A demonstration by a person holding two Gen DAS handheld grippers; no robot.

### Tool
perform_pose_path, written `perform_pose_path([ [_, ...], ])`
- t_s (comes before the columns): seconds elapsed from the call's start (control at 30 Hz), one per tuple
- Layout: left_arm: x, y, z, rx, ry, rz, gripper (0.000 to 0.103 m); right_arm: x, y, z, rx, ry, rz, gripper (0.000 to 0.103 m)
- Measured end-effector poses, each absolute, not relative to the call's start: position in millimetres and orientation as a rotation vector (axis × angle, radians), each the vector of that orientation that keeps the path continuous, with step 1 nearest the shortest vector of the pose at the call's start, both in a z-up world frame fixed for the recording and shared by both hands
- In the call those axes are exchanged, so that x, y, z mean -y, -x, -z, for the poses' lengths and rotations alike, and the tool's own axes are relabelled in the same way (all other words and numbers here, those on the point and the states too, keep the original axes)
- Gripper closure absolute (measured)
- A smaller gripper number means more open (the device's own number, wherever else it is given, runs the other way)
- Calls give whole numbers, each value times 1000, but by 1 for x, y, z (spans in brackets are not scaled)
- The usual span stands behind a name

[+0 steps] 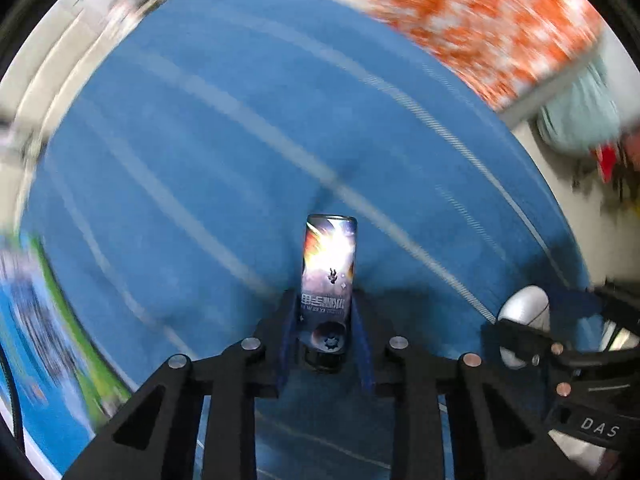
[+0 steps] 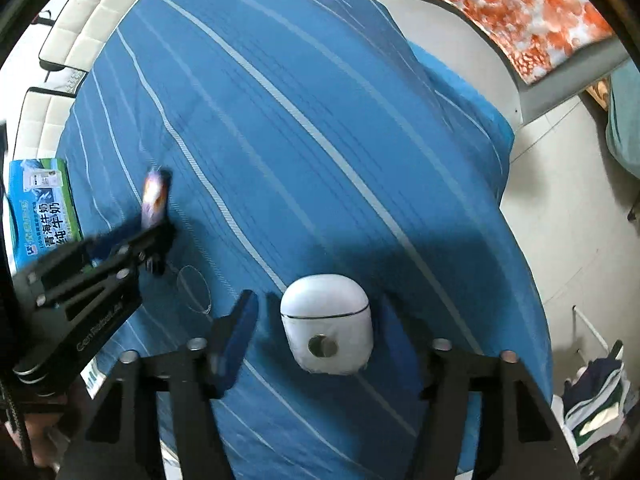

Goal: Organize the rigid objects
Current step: 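Grasp the white earbud case with the right gripper while the left grasps the phone, then carry the earbud case and phone up toward the cardboard box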

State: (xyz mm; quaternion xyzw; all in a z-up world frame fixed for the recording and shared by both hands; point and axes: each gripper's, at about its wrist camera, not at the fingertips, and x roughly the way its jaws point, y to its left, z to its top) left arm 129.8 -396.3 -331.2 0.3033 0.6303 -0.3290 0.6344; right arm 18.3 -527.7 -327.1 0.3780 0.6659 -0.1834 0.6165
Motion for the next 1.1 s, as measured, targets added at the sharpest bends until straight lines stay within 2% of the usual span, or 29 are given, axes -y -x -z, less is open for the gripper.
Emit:
perform_pose_path([
  [0.2, 357, -124, 332, -1508, -514, 594, 80, 506, -20, 328, -1590, -693, 438, 36],
  [0.27, 352, -121, 332, -1501, -510, 576, 80, 492, -24, 326, -1612, -559, 472, 48],
  [0.33, 346, -118, 331, -1498, -490, 564, 80, 478, -26, 325, -1611, -463, 477, 54],
  [0.93, 289, -109, 284, -1451, -329, 504, 82, 442, -23, 272, -1465, -482, 383, 54],
  [1.1, 272, -108, 250, -1394, -276, 505, 82, 433, -31, 243, -1407, -483, 331, 54],
])
